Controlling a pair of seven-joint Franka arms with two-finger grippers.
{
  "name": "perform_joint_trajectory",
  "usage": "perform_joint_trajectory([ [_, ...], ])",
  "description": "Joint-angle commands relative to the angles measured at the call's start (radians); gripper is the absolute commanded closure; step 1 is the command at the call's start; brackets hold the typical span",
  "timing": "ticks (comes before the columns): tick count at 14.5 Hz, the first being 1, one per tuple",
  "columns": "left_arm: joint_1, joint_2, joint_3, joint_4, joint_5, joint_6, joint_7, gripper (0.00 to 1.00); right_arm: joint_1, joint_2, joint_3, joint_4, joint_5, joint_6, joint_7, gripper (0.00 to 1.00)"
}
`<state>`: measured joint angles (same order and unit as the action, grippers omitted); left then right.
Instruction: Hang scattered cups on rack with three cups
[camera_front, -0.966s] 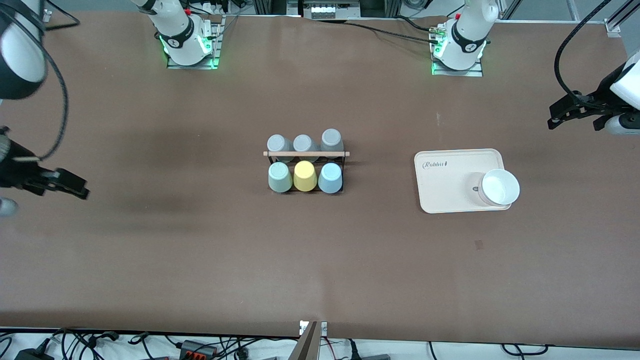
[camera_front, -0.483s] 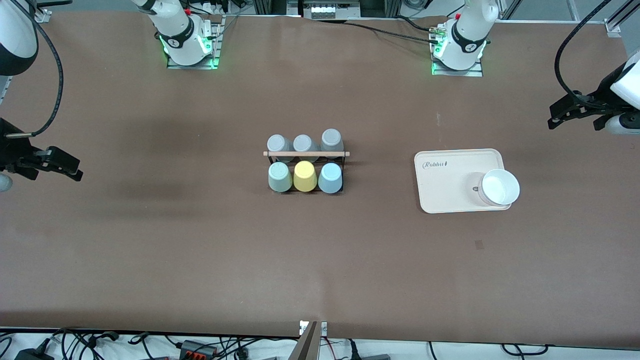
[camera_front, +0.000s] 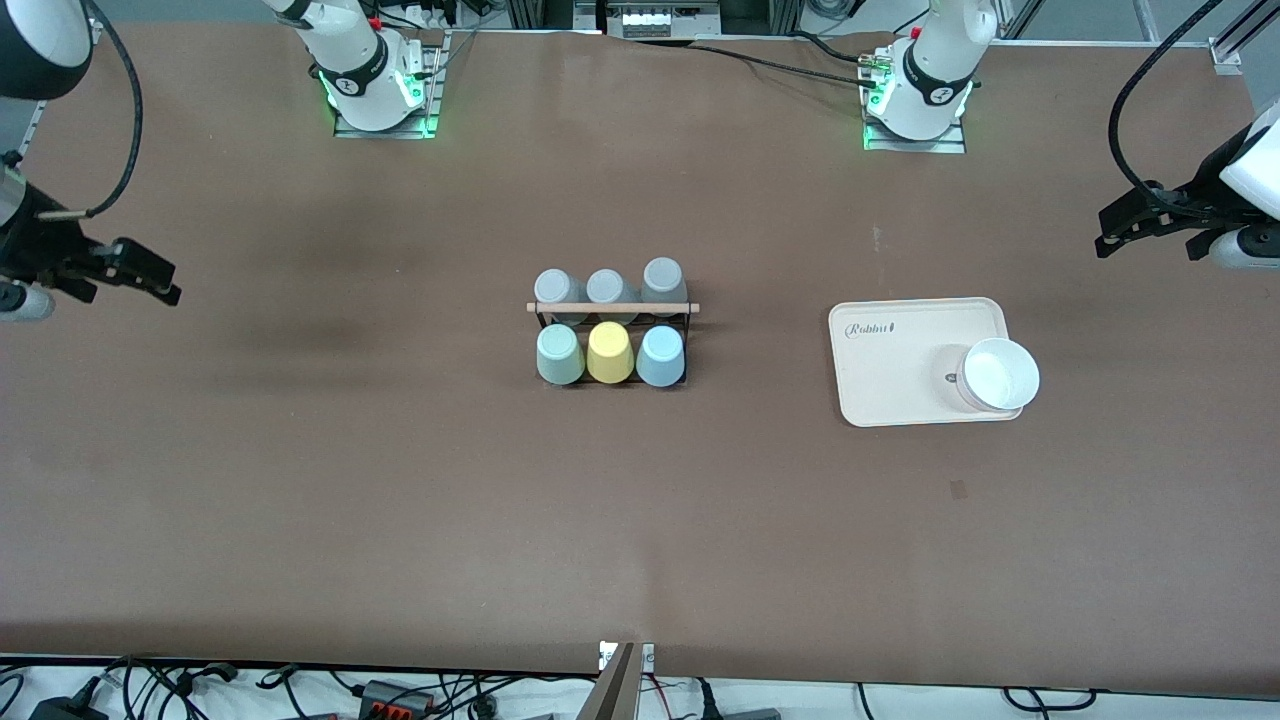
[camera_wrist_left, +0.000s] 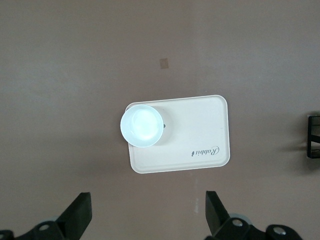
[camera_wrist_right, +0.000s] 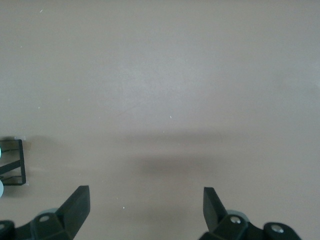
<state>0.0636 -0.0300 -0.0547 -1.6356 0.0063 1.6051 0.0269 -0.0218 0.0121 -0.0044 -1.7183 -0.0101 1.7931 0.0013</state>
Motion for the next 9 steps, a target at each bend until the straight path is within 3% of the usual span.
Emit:
perform_joint_trajectory([
  [1, 0.004, 0.007, 0.001, 0.029, -0.022, -0.019, 0.024, 0.00, -0.010, -0.070, 0.012, -0.089, -0.004, 0.020, -0.015, 0.00],
  [9, 0.004, 0.007, 0.013, 0.026, -0.055, -0.030, 0.027, 0.00, -0.010, -0.083, 0.011, -0.056, -0.005, -0.086, -0.020, 0.00],
])
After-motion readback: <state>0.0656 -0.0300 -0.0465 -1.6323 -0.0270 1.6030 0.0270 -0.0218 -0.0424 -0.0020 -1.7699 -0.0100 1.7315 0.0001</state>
